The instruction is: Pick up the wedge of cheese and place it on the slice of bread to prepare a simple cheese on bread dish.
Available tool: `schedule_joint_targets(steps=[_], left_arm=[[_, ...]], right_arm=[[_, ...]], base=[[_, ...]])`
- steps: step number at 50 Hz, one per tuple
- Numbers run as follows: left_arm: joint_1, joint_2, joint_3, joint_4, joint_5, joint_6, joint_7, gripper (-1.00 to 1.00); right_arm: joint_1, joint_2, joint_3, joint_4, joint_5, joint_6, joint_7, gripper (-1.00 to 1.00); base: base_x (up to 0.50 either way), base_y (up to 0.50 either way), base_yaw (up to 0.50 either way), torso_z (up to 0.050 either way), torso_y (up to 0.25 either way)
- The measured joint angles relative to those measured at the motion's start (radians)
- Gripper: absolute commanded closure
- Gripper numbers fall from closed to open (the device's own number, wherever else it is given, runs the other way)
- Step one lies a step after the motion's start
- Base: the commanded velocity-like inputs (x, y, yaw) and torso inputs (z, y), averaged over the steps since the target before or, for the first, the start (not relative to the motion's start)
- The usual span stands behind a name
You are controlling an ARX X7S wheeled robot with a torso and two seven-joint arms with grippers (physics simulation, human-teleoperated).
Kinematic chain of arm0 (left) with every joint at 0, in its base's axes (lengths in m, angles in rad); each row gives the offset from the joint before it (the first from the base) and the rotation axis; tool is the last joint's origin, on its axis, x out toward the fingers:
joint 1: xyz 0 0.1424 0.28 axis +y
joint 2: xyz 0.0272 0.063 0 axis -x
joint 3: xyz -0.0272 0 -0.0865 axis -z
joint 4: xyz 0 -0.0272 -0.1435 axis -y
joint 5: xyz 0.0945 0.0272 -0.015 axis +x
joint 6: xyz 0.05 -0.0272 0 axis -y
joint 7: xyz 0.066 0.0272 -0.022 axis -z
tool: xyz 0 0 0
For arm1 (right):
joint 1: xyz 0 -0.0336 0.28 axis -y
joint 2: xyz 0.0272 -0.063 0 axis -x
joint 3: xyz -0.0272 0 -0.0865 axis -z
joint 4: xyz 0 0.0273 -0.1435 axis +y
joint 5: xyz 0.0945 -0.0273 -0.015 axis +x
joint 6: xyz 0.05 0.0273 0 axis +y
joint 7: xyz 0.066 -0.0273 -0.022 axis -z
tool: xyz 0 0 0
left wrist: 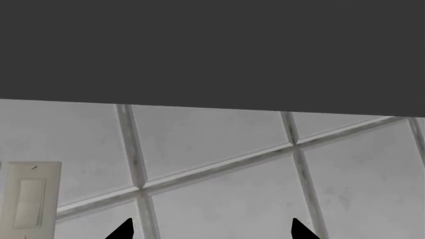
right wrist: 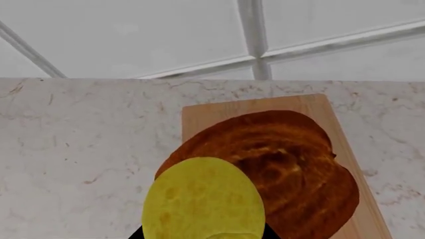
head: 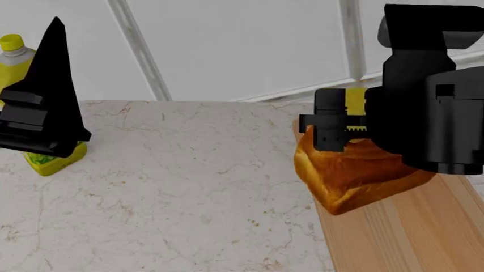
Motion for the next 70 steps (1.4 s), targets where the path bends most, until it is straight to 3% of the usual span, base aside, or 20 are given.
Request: schedule_joint_targets(steps=[70], left_arm=[[0.002, -0.02, 0.016, -0.001, -0.013, 0.027, -0.013, -1.0]], right_arm=[[0.001, -0.032, -0.076, 0.112, -0.142, -0.038, -0.168, 1.0]], base=[[0.0, 0.0, 0.0, 0.0, 0.0]])
